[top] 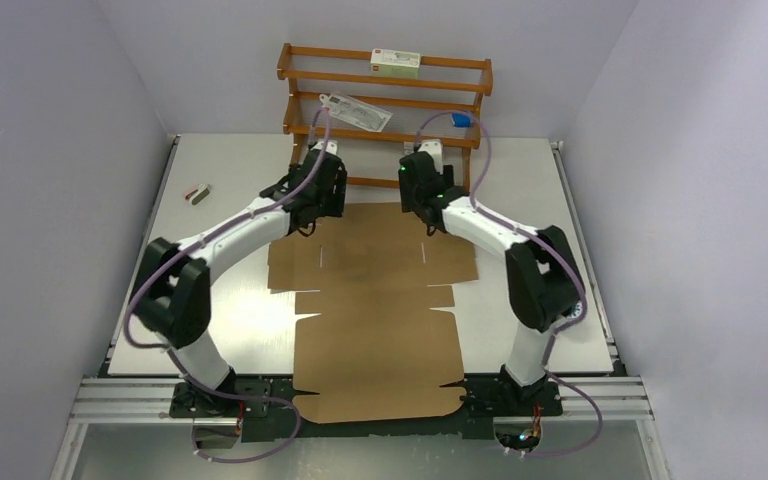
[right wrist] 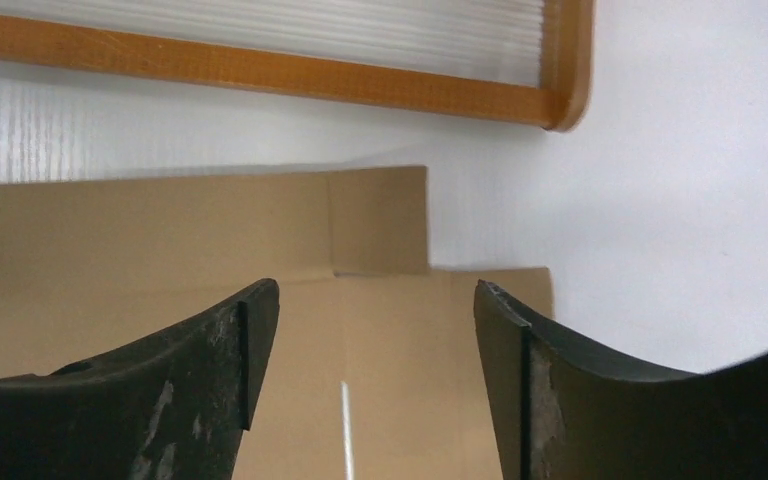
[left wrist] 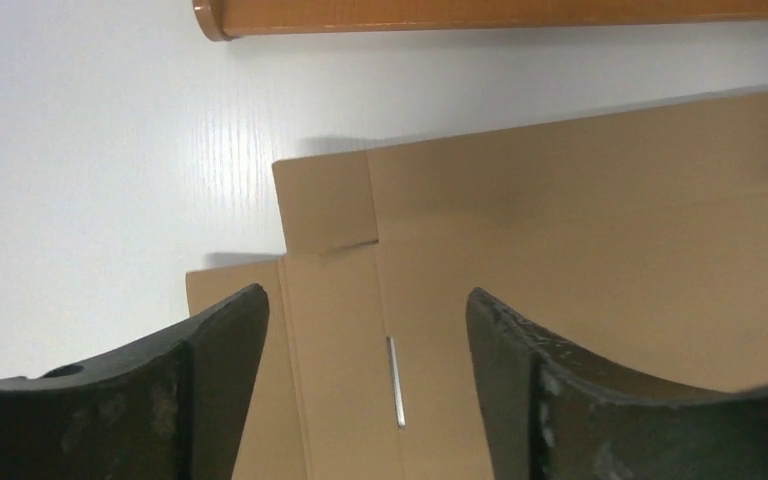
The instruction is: Fold the paper box
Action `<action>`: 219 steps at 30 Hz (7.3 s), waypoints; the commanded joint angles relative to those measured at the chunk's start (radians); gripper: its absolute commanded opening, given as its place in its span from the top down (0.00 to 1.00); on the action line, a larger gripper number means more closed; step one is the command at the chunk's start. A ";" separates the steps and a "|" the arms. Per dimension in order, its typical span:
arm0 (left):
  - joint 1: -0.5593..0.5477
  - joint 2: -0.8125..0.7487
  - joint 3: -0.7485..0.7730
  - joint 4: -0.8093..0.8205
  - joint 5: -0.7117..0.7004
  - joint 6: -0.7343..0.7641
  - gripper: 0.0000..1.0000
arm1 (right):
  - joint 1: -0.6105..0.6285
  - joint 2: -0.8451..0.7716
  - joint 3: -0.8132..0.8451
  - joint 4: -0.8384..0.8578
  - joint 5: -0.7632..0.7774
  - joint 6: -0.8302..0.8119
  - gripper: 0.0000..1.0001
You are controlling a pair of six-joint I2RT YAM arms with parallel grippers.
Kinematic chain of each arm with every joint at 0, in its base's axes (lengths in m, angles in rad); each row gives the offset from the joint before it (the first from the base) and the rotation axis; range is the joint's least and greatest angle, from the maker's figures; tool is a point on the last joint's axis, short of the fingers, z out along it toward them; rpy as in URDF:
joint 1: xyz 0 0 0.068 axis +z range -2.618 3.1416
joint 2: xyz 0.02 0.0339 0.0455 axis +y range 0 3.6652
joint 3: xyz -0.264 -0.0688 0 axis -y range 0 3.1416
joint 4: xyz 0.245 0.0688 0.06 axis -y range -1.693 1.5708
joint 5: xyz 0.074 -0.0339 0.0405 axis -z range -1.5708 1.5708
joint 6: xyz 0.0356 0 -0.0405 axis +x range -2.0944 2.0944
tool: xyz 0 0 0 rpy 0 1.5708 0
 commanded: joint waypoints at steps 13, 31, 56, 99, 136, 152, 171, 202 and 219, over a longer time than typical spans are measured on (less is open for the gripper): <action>0.164 -0.486 -0.455 -0.011 0.376 -0.172 0.06 | -0.180 -0.587 -0.501 0.066 -0.333 0.221 0.00; 0.272 -0.598 -0.751 0.041 0.661 -0.238 0.07 | -0.307 -0.759 -0.840 0.086 -0.714 0.326 0.05; 0.272 -0.478 -0.836 0.194 0.849 -0.269 0.11 | -0.305 -0.650 -0.920 0.199 -0.882 0.381 0.08; 0.300 -0.610 -0.814 0.150 0.300 -0.432 0.14 | -0.233 -0.632 -0.870 0.187 -0.757 0.285 0.11; 0.370 -0.664 -0.716 0.113 0.523 -0.331 0.95 | -0.325 -0.706 -0.828 0.180 -0.595 0.285 0.17; 0.370 -0.638 -0.721 0.146 0.575 -0.341 0.95 | -0.495 -0.420 -0.849 0.544 -0.788 0.414 0.22; 0.372 -0.635 -0.753 0.107 0.512 -0.349 0.56 | -0.516 -0.440 -0.794 0.568 -0.958 0.500 1.00; 0.372 -0.479 -0.921 0.382 0.801 -0.473 0.25 | -0.598 -0.518 -0.737 0.476 -1.143 0.680 1.00; 0.372 -0.421 -0.978 0.495 0.863 -0.551 0.25 | -0.632 -0.526 -0.770 0.512 -1.195 0.777 1.00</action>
